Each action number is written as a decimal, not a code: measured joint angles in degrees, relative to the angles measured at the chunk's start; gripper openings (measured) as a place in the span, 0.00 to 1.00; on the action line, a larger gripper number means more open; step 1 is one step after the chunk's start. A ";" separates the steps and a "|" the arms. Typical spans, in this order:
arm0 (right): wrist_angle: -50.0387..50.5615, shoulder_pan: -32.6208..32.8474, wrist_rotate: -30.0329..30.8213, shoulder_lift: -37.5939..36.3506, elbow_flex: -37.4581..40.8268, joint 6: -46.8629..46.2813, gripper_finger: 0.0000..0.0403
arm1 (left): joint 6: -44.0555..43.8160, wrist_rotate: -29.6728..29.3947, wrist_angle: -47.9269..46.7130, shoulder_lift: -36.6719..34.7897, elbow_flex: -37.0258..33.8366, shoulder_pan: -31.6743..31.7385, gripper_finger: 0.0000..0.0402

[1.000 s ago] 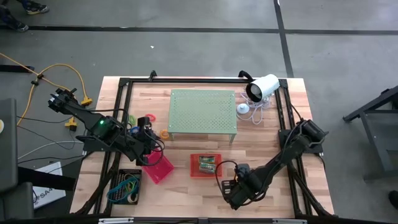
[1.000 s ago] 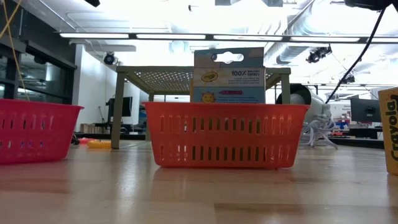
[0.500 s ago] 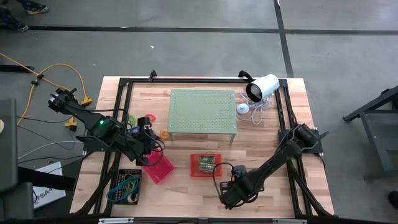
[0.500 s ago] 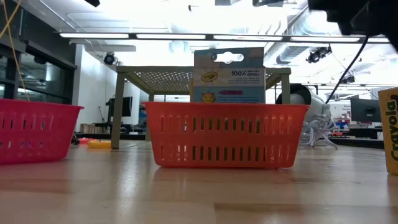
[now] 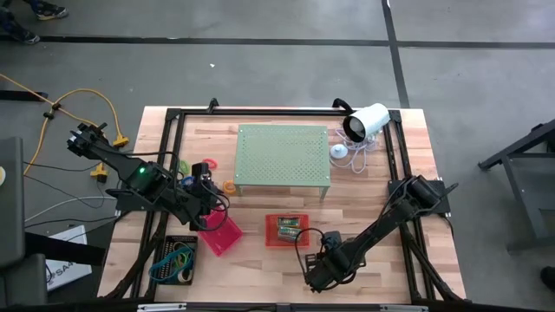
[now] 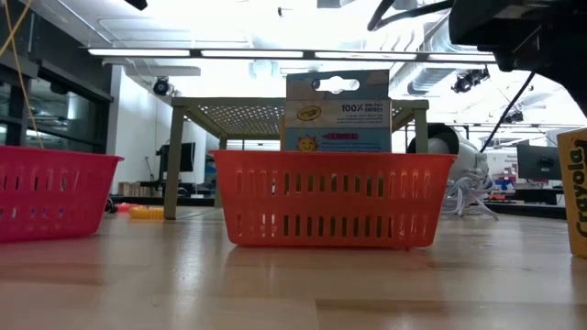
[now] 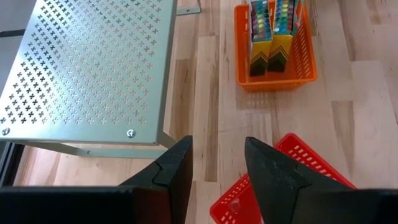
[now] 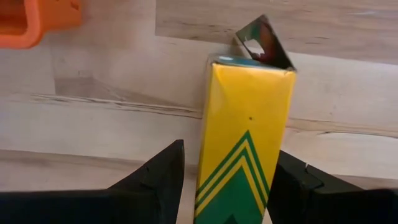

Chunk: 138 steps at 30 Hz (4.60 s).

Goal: Pick & Place Office Desk Supplies
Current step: Put the crayon box into the orange bin

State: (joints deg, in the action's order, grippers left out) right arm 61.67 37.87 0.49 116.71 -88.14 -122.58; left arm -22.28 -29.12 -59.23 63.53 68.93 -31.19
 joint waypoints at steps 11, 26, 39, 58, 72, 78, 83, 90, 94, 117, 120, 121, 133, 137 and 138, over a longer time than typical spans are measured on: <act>1.33 -0.02 0.02 0.00 0.00 -0.31 0.37 | 0.02 0.00 0.01 0.00 0.00 -0.01 0.34; 2.31 0.20 1.80 -0.02 0.00 -0.09 0.31 | 0.00 0.00 0.01 0.00 -0.02 0.01 0.34; 2.60 0.39 2.48 -0.11 -0.02 1.69 0.24 | 0.01 0.00 0.00 0.00 -0.01 0.00 0.34; 7.51 0.77 10.66 -11.84 0.04 19.15 0.24 | 0.02 0.00 0.00 0.00 -0.01 0.01 0.34; -1.37 0.53 14.80 -15.89 0.02 58.17 0.24 | 0.02 0.00 0.00 0.00 -0.02 -0.01 0.34; -8.51 -1.40 13.70 -15.56 0.02 71.61 0.24 | 0.02 0.00 0.00 0.00 -0.02 0.00 0.34; -10.55 -3.28 9.35 -15.24 0.02 81.94 0.24 | 0.02 0.00 0.00 0.00 -0.02 0.00 0.34; -11.14 -4.84 6.65 -14.97 0.02 91.69 0.24 | 0.02 0.00 -0.01 0.01 -0.01 0.00 0.34; -12.17 -5.07 7.08 -14.32 -0.04 95.32 0.24 | 0.00 0.00 -0.01 0.00 -0.02 -0.01 0.34; -25.40 -7.98 17.44 -9.27 -0.04 106.40 0.24 | 0.02 0.02 -0.01 0.02 0.00 -0.01 0.34; -25.30 -9.06 17.54 -7.77 -0.07 106.74 0.24 | 0.01 0.00 -0.01 0.02 0.00 0.01 0.34; -24.84 -9.11 17.33 -7.33 -0.05 107.13 0.24 | 0.00 0.01 -0.01 0.02 0.00 0.01 0.34; -22.43 -9.50 15.54 -5.07 0.00 107.23 0.24 | 0.02 0.00 0.05 0.02 0.00 0.01 0.34; -21.87 -9.49 15.67 -5.09 0.00 107.22 0.24 | 0.01 0.00 0.07 0.02 0.00 0.00 0.34; -22.06 -9.49 15.70 -5.09 0.00 107.22 0.24 | 0.02 0.00 0.07 0.02 0.00 0.00 0.34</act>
State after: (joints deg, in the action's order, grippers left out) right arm 39.61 28.38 16.19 111.61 -88.14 -15.36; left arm -22.26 -29.12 -59.16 63.55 68.93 -31.19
